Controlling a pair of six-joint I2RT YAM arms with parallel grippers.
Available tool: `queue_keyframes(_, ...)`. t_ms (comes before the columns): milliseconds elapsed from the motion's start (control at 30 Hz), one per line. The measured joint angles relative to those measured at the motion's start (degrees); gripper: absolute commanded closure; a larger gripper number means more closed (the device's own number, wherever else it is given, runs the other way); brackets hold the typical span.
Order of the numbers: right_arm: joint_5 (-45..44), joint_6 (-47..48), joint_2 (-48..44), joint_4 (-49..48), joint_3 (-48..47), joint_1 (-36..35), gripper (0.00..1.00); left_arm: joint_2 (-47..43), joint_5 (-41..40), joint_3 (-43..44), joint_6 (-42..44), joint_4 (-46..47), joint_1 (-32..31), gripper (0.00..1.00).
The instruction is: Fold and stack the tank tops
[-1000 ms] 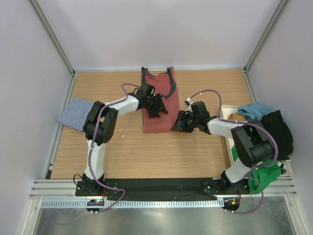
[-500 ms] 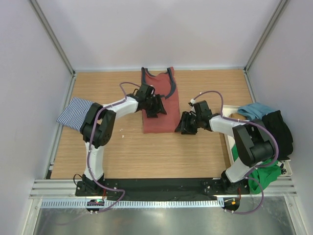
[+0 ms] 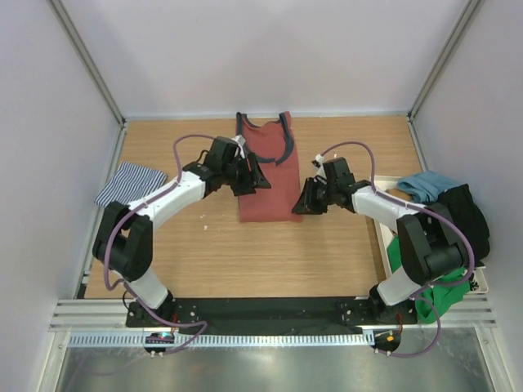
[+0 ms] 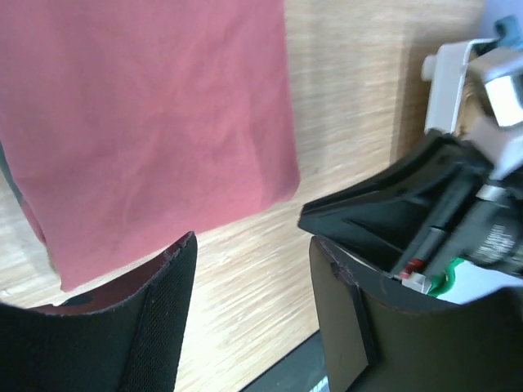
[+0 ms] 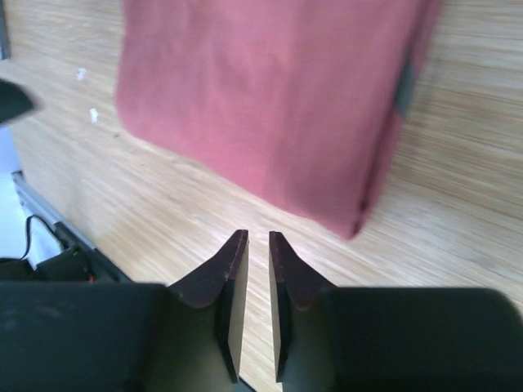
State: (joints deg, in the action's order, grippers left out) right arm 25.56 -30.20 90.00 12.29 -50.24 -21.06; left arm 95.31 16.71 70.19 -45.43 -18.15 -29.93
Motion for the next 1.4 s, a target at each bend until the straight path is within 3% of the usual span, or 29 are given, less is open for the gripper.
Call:
queue_keyframes(100, 2.2, -0.6, 0.3, -1.1, -1.2, -1.1, 0.88, 0.7, 1.4, -2.3, -1.1, 0.8, 0.0, 0.44)
queue_keyframes(367, 7.0, -3.4, 10.3, -6.5, -4.0, -1.1, 0.97, 6.0, 5.4, -6.9, -4.4, 5.2, 0.9, 0.49)
queue_keyframes(800, 13.8, -5.6, 13.5, -13.7, 3.7, 6.5, 0.98, 6.4, 8.6, -18.6, -5.6, 16.2, 4.9, 0.49)
queue_keyframes(1033, 7.3, -3.2, 8.4, -7.8, 3.9, 6.5, 0.85, 0.2, 4.6, -21.2, -3.5, 13.0, 4.9, 0.36)
queue_keyframes(1167, 1.0, -1.6, 3.5, -3.1, 4.3, 6.4, 0.57, -6.3, -0.7, -21.4, -1.4, 7.1, 4.4, 0.35)
queue_keyframes(1400, -8.1, 0.3, -1.6, 1.1, 4.8, 3.1, 0.53, -9.4, -8.8, -21.6, 0.0, 2.3, 0.9, 0.36)
